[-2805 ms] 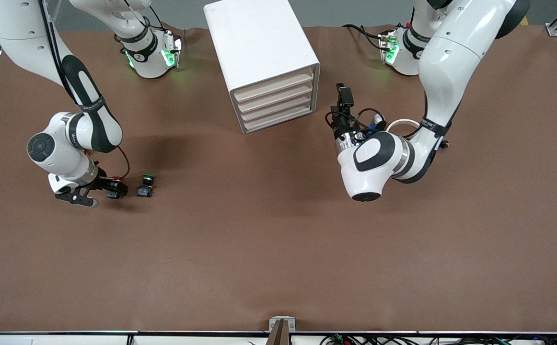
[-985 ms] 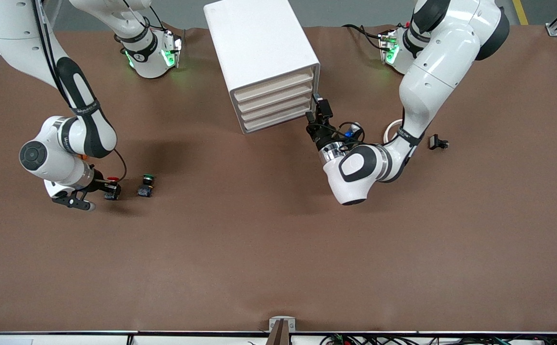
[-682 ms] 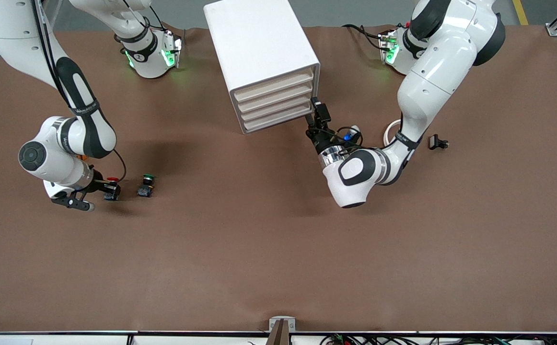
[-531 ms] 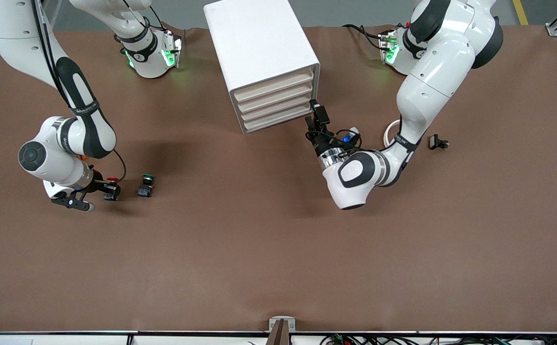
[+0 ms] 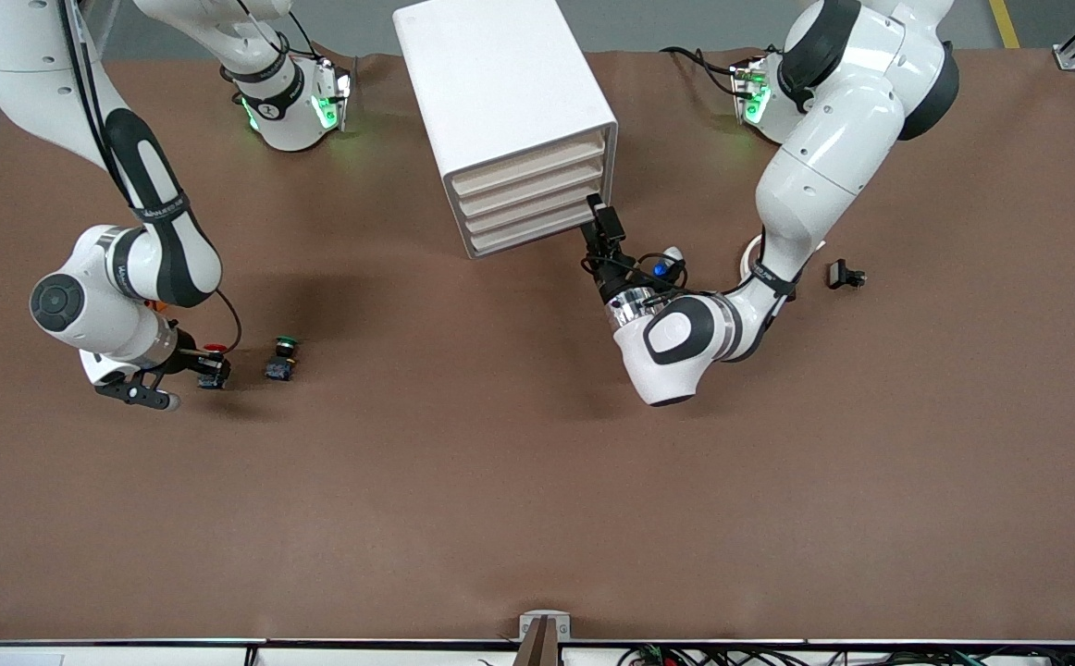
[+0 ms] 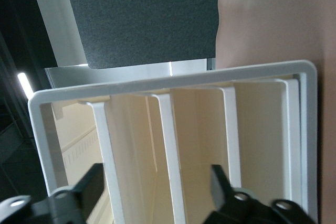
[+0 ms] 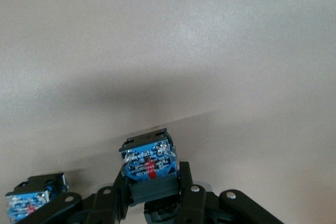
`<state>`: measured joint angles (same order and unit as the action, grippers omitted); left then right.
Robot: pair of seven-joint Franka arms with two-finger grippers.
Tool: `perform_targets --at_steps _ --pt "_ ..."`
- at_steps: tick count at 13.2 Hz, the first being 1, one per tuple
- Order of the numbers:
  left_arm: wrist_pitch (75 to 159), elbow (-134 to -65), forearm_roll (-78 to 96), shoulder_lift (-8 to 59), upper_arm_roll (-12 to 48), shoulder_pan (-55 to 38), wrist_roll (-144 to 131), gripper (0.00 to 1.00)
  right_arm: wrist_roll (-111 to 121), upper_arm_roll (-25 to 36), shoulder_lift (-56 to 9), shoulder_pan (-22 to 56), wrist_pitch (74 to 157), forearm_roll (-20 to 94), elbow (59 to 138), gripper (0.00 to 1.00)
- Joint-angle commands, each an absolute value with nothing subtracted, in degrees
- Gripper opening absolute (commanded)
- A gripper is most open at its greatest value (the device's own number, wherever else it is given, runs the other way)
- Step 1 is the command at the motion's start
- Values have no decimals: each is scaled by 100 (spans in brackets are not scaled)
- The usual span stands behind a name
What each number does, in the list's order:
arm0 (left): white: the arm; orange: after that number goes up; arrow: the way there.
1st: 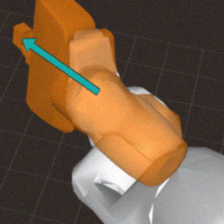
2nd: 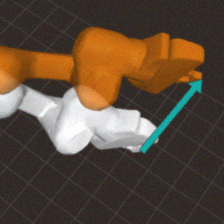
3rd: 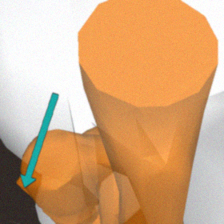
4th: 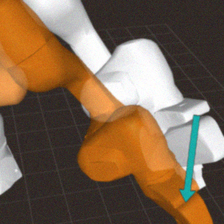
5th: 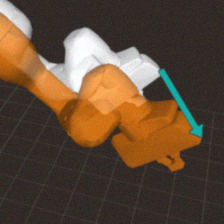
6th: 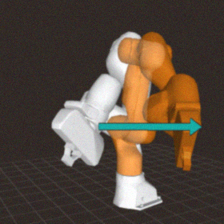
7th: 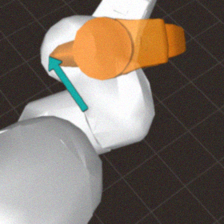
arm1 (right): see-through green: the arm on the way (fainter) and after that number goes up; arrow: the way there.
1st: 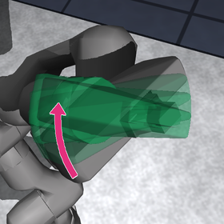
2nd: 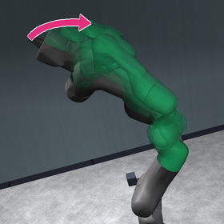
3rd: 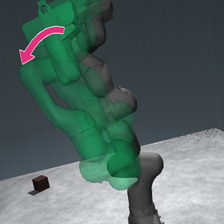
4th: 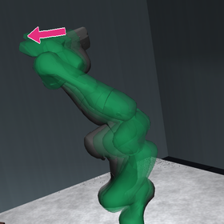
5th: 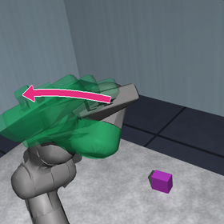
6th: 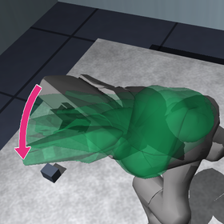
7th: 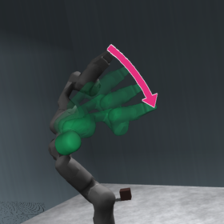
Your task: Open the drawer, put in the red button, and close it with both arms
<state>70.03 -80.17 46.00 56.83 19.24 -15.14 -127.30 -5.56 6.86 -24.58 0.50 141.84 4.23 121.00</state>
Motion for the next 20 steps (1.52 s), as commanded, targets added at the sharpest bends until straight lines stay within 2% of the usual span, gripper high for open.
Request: perform_targets --at_steps 1,8,12,20 --pt "6899 -7848 4746 5783 1934 -1634 -12928 78 -782 650 -2382 26 13380 475 11665 0" --pt "6926 -7998 4764 5792 1925 -1819 -13262 78 -1678 633 -2338 316 12473 475 11163 0" --pt "6926 -8287 4755 5775 1925 -1881 -13395 78 -2634 642 -2338 790 12051 466 10864 0" --pt "6926 -8508 4764 5731 1925 -2057 -13667 55 -3103 633 -2355 1037 11883 466 10679 0"
